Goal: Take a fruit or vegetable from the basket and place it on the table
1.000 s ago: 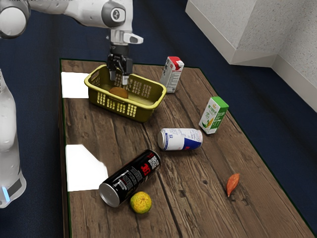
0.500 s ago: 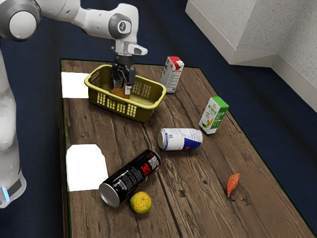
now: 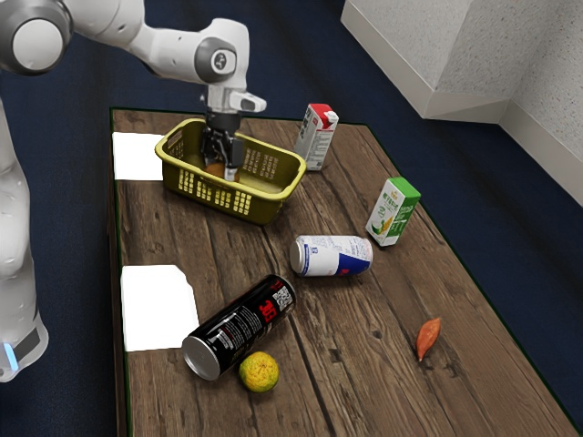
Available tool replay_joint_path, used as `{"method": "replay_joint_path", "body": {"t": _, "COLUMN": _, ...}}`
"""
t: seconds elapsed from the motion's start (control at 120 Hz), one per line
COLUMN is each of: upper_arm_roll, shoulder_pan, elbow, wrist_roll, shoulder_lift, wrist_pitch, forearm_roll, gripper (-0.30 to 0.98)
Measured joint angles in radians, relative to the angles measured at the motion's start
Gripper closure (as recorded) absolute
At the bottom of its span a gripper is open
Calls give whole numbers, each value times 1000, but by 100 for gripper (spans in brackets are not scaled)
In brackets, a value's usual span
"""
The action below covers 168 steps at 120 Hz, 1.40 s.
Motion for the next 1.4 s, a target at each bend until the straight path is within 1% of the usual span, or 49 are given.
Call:
{"method": "replay_joint_path", "body": {"t": 0.167, "upper_arm_roll": 0, "shoulder_pan": -11, "elbow": -2, "wrist_roll": 4, "shoulder_lift": 13, "wrist_pitch": 15, "forearm_roll": -5, "gripper": 22}}
{"method": "replay_joint_path", "body": {"t": 0.25, "upper_arm_roll": 0, "shoulder_pan": -17, "elbow": -2, "wrist_roll": 5, "shoulder_lift": 16, "wrist_pitch": 25, "forearm_roll": -8, "gripper": 32}}
{"method": "replay_joint_path", "body": {"t": 0.308, "upper_arm_roll": 0, "shoulder_pan": -18, "elbow": -2, "wrist_roll": 5, "shoulder_lift": 15, "wrist_pitch": 33, "forearm_roll": -8, "gripper": 36}}
{"method": "replay_joint_path", "body": {"t": 0.442, "upper_arm_roll": 0, "shoulder_pan": -23, "elbow": -1, "wrist_roll": 2, "shoulder_lift": -4, "wrist_pitch": 54, "forearm_roll": -13, "gripper": 37}}
{"method": "replay_joint_path", "body": {"t": 0.6, "upper_arm_roll": -9, "shoulder_pan": -88, "elbow": 39, "wrist_roll": -5, "shoulder_lift": -146, "wrist_pitch": 66, "forearm_roll": -7, "gripper": 38}}
{"method": "replay_joint_path", "body": {"t": 0.65, "upper_arm_roll": -34, "shoulder_pan": -107, "elbow": 75, "wrist_roll": -8, "shoulder_lift": -189, "wrist_pitch": 68, "forearm_roll": -5, "gripper": 37}}
{"method": "replay_joint_path", "body": {"t": 0.708, "upper_arm_roll": -110, "shoulder_pan": -123, "elbow": 145, "wrist_roll": -16, "shoulder_lift": -225, "wrist_pitch": 70, "forearm_roll": -5, "gripper": 37}}
{"method": "replay_joint_path", "body": {"t": 0.733, "upper_arm_roll": -143, "shoulder_pan": -151, "elbow": 185, "wrist_roll": -22, "shoulder_lift": -227, "wrist_pitch": 71, "forearm_roll": -6, "gripper": 36}}
{"method": "replay_joint_path", "body": {"t": 0.783, "upper_arm_roll": -179, "shoulder_pan": -247, "elbow": 263, "wrist_roll": -39, "shoulder_lift": -202, "wrist_pitch": 72, "forearm_roll": -7, "gripper": 36}}
{"method": "replay_joint_path", "body": {"t": 0.85, "upper_arm_roll": -211, "shoulder_pan": -376, "elbow": 352, "wrist_roll": -68, "shoulder_lift": -138, "wrist_pitch": 73, "forearm_roll": -8, "gripper": 37}}
{"method": "replay_joint_path", "body": {"t": 0.9, "upper_arm_roll": -226, "shoulder_pan": -455, "elbow": 420, "wrist_roll": -92, "shoulder_lift": -75, "wrist_pitch": 74, "forearm_roll": -9, "gripper": 37}}
{"method": "replay_joint_path", "body": {"t": 0.983, "upper_arm_roll": -236, "shoulder_pan": -561, "elbow": 550, "wrist_roll": -131, "shoulder_lift": 58, "wrist_pitch": 80, "forearm_roll": -23, "gripper": 37}}
{"method": "replay_joint_path", "body": {"t": 1.092, "upper_arm_roll": -238, "shoulder_pan": -660, "elbow": 619, "wrist_roll": -173, "shoulder_lift": 177, "wrist_pitch": 90, "forearm_roll": -54, "gripper": 38}}
{"method": "replay_joint_path", "body": {"t": 1.133, "upper_arm_roll": -239, "shoulder_pan": -668, "elbow": 632, "wrist_roll": -188, "shoulder_lift": 202, "wrist_pitch": 94, "forearm_roll": -64, "gripper": 39}}
{"method": "replay_joint_path", "body": {"t": 1.167, "upper_arm_roll": -238, "shoulder_pan": -652, "elbow": 638, "wrist_roll": -198, "shoulder_lift": 210, "wrist_pitch": 97, "forearm_roll": -76, "gripper": 30}}
{"method": "replay_joint_path", "body": {"t": 1.233, "upper_arm_roll": -223, "shoulder_pan": -602, "elbow": 637, "wrist_roll": -214, "shoulder_lift": 208, "wrist_pitch": 100, "forearm_roll": -103, "gripper": 19}}
{"method": "replay_joint_path", "body": {"t": 1.317, "upper_arm_roll": -210, "shoulder_pan": -555, "elbow": 630, "wrist_roll": -227, "shoulder_lift": 198, "wrist_pitch": 102, "forearm_roll": -121, "gripper": 10}}
{"method": "replay_joint_path", "body": {"t": 1.4, "upper_arm_roll": -204, "shoulder_pan": -554, "elbow": 628, "wrist_roll": -238, "shoulder_lift": 196, "wrist_pitch": 104, "forearm_roll": -133, "gripper": 6}}
